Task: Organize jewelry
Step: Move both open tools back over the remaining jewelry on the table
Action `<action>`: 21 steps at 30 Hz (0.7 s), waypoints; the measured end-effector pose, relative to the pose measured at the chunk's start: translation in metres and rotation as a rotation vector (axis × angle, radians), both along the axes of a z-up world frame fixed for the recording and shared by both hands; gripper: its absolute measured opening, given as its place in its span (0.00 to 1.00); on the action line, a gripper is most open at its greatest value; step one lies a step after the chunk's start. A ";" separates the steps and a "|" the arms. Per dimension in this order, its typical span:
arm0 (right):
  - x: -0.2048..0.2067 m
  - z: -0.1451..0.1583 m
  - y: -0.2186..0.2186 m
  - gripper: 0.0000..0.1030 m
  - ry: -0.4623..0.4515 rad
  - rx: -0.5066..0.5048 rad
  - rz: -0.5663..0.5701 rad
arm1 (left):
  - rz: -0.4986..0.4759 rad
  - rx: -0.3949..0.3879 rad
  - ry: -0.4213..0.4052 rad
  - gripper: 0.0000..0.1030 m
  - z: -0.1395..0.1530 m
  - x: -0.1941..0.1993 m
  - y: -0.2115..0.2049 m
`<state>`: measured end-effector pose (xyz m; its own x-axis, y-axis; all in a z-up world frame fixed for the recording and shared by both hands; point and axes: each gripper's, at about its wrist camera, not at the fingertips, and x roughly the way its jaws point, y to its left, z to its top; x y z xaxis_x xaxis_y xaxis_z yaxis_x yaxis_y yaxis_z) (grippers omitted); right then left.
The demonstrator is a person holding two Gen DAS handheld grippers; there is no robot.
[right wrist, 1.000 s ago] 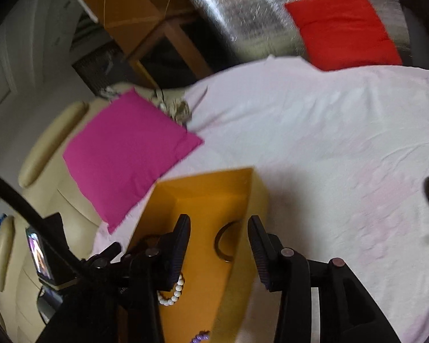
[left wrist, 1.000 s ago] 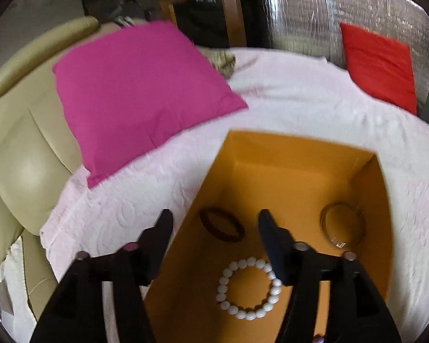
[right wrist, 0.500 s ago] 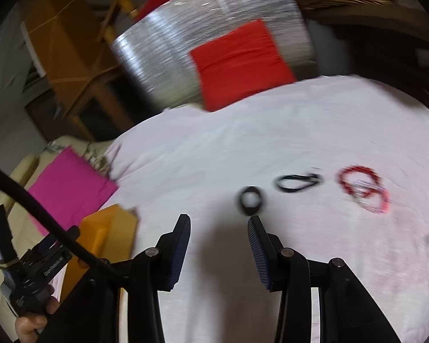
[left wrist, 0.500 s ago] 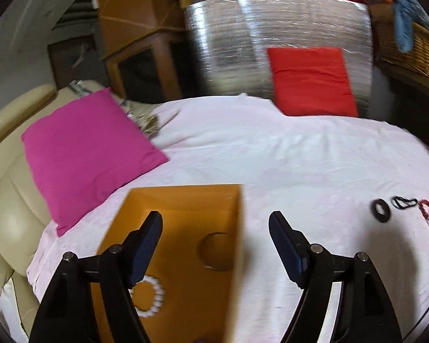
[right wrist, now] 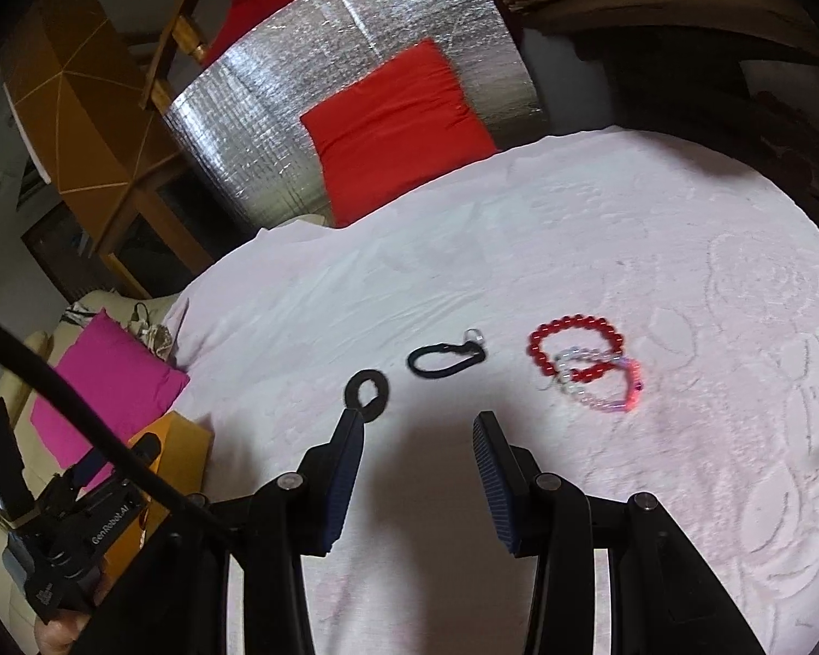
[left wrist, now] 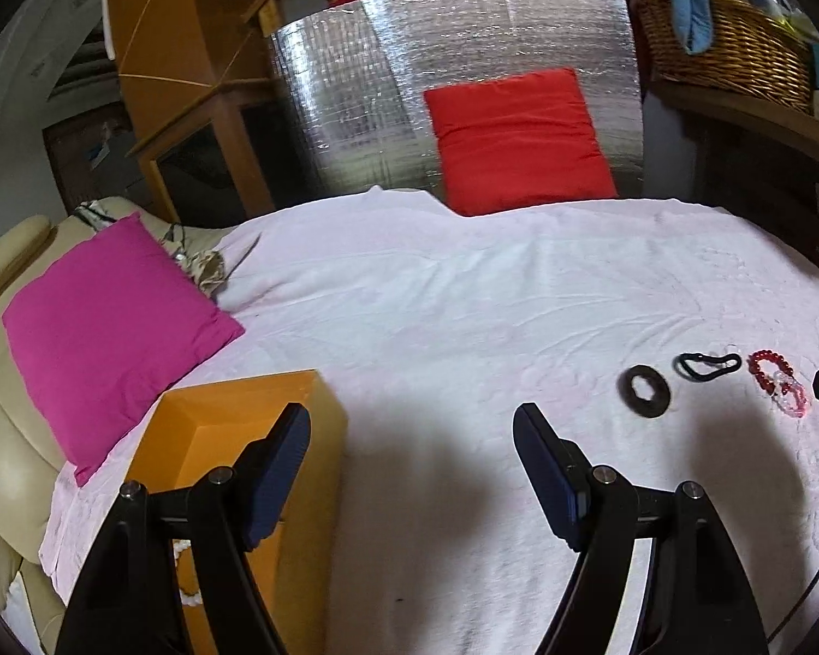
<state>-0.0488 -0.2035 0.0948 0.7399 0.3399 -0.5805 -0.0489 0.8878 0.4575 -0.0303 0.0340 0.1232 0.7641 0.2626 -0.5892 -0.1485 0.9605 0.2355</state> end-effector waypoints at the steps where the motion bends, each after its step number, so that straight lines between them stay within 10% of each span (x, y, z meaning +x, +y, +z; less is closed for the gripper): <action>1: -0.001 0.000 -0.004 0.44 0.001 0.004 -0.003 | -0.003 -0.001 0.000 0.75 0.000 0.000 -0.003; 15: 0.001 -0.001 -0.047 0.44 0.012 -0.001 -0.054 | -0.058 -0.011 0.030 0.75 -0.009 0.014 -0.032; 21: 0.012 -0.013 -0.080 0.44 0.062 -0.010 -0.107 | -0.130 -0.092 0.210 0.75 -0.042 0.034 -0.042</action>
<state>-0.0372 -0.2833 0.0822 0.7341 0.2549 -0.6293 0.0749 0.8908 0.4482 0.0037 -0.0082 0.0807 0.6461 0.1078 -0.7556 0.0206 0.9872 0.1585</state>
